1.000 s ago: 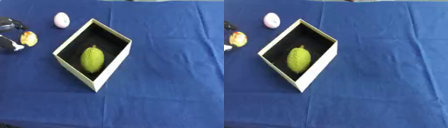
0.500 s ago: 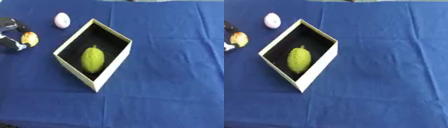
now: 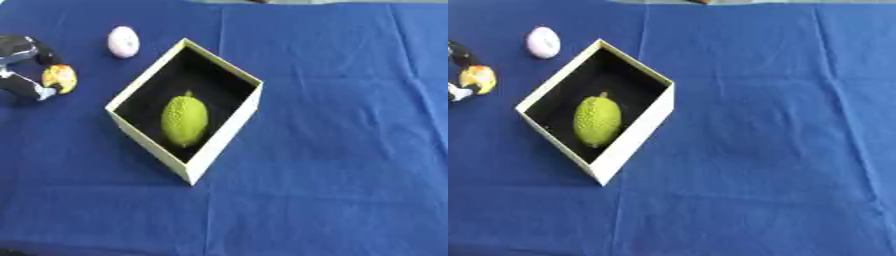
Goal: Pick up objects on the table and place them in the box.
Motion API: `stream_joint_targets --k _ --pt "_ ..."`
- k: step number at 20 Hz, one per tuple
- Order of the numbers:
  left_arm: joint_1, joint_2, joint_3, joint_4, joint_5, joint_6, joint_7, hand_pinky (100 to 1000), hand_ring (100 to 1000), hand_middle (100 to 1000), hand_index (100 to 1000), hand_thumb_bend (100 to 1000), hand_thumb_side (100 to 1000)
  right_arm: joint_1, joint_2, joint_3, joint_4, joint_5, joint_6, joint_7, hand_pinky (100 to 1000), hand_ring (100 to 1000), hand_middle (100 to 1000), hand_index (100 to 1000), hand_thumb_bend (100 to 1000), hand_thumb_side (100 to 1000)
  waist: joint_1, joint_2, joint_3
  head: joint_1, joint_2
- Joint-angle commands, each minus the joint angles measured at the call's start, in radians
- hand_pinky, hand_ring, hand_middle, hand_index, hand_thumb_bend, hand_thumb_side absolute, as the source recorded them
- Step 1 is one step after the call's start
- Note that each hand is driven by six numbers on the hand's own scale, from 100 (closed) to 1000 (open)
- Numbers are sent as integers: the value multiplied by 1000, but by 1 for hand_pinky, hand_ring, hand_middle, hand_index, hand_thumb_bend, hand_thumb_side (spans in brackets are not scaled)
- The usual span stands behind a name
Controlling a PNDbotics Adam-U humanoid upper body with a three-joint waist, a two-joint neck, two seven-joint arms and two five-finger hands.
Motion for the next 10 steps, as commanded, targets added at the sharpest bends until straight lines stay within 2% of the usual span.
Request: stream_joint_targets --k 1,2,4,10 --pt "-12 23 9 -45 -16 15 38 665 605 527 700 165 140 3 -13 -17 -15 -6 -2 11 904 859 421 741 100 515 2 -21 -1 2 -7" --pt "-9 23 8 -55 -13 18 55 640 582 505 678 125 100 5 -12 -18 -15 -7 -1 14 905 859 421 741 100 516 2 -20 -1 1 -6" --pt "-6 25 7 -72 -7 27 87 621 563 488 659 100 100 6 -10 -19 -15 -10 1 19 905 859 420 741 100 516 3 -20 -1 0 -6" --pt "-4 40 13 -167 40 53 169 586 512 440 607 100 100 11 -9 -25 -15 -14 1 22 905 859 419 742 100 518 4 -21 1 -7 -2"
